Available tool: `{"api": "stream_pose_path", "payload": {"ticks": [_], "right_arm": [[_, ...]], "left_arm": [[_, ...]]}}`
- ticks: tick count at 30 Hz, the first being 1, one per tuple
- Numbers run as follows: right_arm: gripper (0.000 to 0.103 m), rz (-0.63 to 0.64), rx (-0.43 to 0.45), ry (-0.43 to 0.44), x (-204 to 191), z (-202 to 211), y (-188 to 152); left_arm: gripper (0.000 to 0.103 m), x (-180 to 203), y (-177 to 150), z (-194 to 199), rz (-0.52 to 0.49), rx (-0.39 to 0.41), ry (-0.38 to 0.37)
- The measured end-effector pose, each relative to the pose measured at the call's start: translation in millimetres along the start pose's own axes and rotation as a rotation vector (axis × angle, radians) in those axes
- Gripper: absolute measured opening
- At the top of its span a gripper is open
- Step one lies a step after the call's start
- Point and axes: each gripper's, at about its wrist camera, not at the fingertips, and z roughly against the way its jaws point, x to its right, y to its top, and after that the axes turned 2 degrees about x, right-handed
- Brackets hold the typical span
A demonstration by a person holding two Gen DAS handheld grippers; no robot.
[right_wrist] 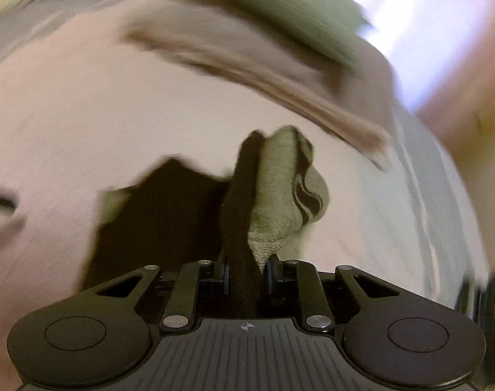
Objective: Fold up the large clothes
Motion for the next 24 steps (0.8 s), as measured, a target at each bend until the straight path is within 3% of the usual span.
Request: {"api": "stream_pose_path", "payload": {"ticks": [2, 4, 6, 8, 11, 12, 14, 17, 21, 24], "right_arm": [[0.018, 0.126, -0.038, 0.004, -50.4, -20.9, -13.4], [0.026, 0.233, -0.058, -0.032, -84.1, -40.1, -31.0], [0.030, 0.270, -0.035, -0.070, -91.4, -42.0, -37.9], [0.034, 0.245, -0.041, -0.035, -81.1, -34.8, -36.6], [0.065, 0.153, -0.011, 0.077, -53.8, -3.2, -24.3], [0.080, 0.118, 0.023, 0.110, -45.4, 12.6, -19.0], [0.082, 0.037, 0.070, 0.173, -25.6, 39.6, -10.2], [0.082, -0.206, 0.072, 0.184, 34.1, 56.9, -9.9], [0.082, -0.659, 0.002, 0.149, 131.0, 41.6, -49.3], [0.076, -0.854, -0.122, 0.149, 166.2, 5.0, -85.0]], "left_arm": [[0.070, -7.8, 1.2, 0.9, 0.006, -0.004, -0.019], [0.070, -12.5, -0.3, 1.3, 0.014, -0.013, -0.049], [0.071, -16.3, 1.0, 2.8, 0.003, -0.021, -0.070], [0.071, -16.8, 1.8, 2.8, -0.006, -0.026, -0.085], [0.071, -17.4, 3.6, 5.0, 0.019, -0.041, -0.100], [0.071, -16.7, 4.3, 6.9, 0.031, -0.047, -0.109], [0.071, -11.4, 4.6, 13.3, 0.052, -0.057, -0.145], [0.071, 8.5, 2.2, 17.3, 0.070, -0.082, -0.235], [0.071, 42.8, -6.9, 0.0, 0.117, -0.170, -0.419], [0.071, 64.2, -20.5, -28.1, 0.159, -0.257, -0.480]]}}
